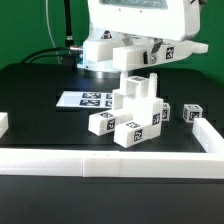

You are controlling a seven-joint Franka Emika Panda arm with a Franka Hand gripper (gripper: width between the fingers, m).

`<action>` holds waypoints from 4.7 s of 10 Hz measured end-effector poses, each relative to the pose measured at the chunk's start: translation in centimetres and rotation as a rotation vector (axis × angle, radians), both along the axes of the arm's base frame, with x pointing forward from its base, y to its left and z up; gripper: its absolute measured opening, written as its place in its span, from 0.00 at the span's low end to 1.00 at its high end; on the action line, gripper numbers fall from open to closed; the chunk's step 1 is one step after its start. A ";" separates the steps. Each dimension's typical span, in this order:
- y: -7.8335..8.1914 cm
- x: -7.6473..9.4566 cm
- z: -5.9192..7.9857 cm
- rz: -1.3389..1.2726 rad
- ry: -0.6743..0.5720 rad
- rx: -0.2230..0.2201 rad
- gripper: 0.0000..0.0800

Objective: Assemble chair

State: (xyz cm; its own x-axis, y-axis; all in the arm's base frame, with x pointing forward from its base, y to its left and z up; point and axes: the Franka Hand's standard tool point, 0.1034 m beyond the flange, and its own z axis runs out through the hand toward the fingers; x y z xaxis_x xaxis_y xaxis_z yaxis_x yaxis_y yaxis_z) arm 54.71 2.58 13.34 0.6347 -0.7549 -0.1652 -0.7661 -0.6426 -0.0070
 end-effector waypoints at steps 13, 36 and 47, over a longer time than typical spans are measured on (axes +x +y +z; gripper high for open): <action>0.8 0.2 -1.5 0.032 0.000 -0.010 0.36; 0.3 -0.3 -5.8 0.074 -0.002 -0.045 0.59; -1.2 -0.1 -4.1 0.118 0.007 -0.024 0.81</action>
Offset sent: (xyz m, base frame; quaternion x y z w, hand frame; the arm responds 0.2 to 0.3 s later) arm 0.0000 0.0000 0.0000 0.0000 0.0000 0.0000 1.0000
